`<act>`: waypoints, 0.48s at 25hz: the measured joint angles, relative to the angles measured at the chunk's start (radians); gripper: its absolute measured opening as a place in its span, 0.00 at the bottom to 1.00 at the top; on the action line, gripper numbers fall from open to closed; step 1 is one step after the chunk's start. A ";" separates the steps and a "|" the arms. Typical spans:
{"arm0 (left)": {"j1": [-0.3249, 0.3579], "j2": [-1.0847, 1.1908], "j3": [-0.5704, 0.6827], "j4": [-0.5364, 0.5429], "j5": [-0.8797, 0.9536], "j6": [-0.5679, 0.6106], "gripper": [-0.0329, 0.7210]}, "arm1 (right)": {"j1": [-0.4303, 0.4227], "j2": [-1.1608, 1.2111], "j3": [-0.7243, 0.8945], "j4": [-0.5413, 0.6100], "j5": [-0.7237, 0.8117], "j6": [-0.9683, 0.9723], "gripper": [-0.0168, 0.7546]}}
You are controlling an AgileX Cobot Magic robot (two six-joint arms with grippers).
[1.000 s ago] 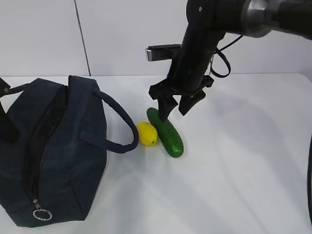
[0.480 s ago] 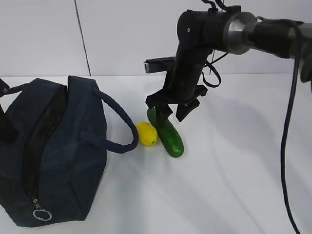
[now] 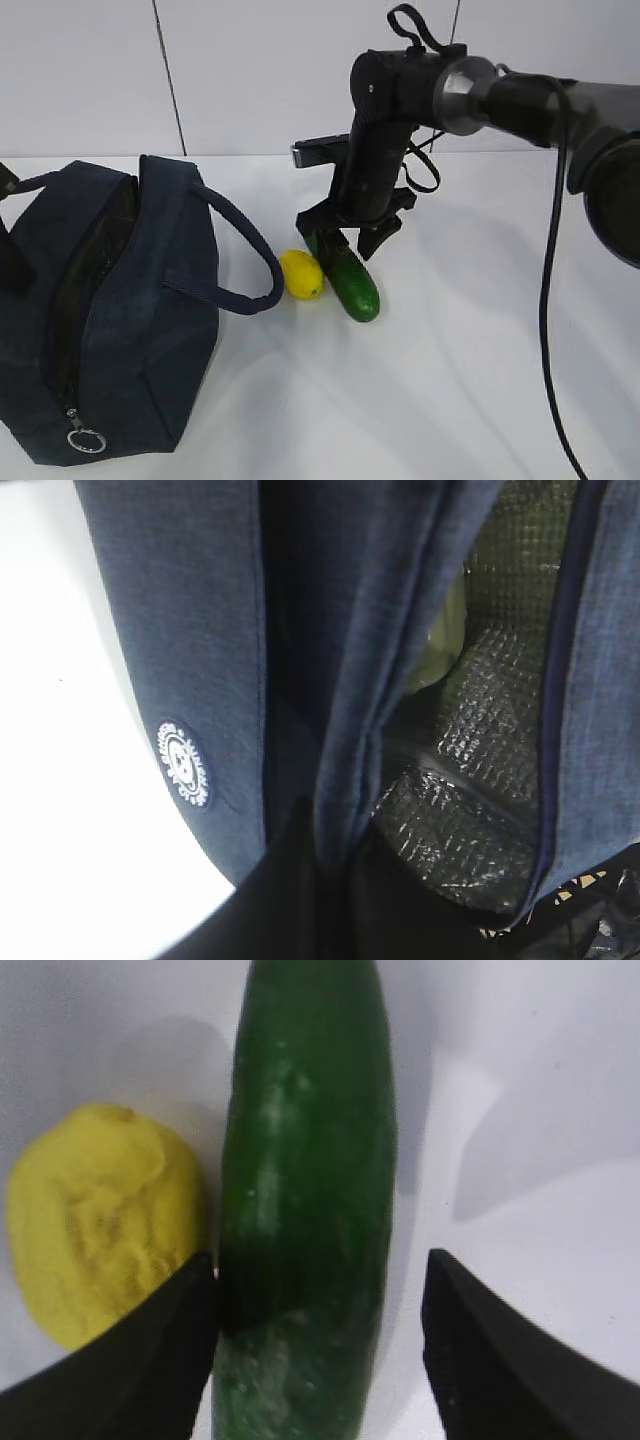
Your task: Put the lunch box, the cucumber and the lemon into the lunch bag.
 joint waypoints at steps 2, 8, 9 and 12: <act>0.000 0.000 0.000 0.000 0.000 0.000 0.05 | 0.000 0.011 0.000 0.000 0.002 0.002 0.62; 0.000 0.000 0.000 0.000 0.000 0.000 0.05 | 0.000 0.013 0.000 -0.002 0.002 0.002 0.62; 0.000 0.000 0.000 0.000 0.000 0.000 0.05 | 0.000 0.017 -0.002 -0.002 0.002 0.002 0.62; 0.000 0.000 0.000 0.000 0.000 0.000 0.05 | 0.000 0.029 -0.002 -0.002 0.002 0.002 0.62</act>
